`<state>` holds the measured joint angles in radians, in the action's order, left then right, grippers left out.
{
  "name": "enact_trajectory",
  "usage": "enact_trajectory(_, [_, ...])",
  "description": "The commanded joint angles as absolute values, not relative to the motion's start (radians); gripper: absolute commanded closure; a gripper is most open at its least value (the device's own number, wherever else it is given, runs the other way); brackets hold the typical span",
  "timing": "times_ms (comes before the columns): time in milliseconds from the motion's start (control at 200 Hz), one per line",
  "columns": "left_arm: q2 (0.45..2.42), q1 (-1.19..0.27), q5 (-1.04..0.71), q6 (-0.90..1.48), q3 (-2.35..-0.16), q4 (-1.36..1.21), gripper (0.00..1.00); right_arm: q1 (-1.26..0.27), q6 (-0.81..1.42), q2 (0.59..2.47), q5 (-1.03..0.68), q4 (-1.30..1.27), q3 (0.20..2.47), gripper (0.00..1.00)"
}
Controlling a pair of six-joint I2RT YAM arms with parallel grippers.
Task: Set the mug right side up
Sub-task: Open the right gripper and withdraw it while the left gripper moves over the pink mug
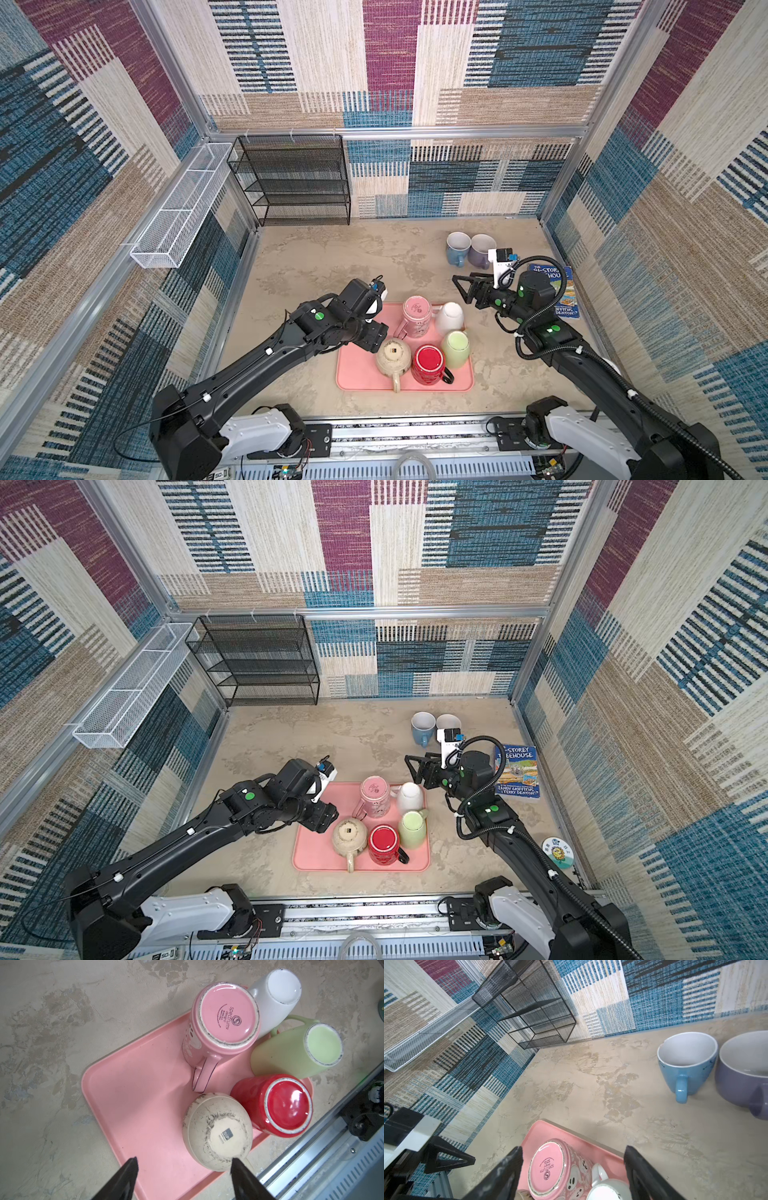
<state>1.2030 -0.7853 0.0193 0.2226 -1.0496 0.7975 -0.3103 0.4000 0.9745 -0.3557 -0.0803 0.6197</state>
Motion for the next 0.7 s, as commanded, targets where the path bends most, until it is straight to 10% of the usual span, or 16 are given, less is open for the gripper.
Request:
enact_trajectory(0, [1.222,-0.791,0.006,0.244,-1.040,0.746,0.26,-0.311,0.423,0.978,-0.334,-0.104,0.612,0.21])
enact_trajectory(696, [1.441,-0.854,-0.012,0.223,-1.080,0.643,0.43,-0.311,0.399,1.006,-0.330,-0.106,0.584,0.21])
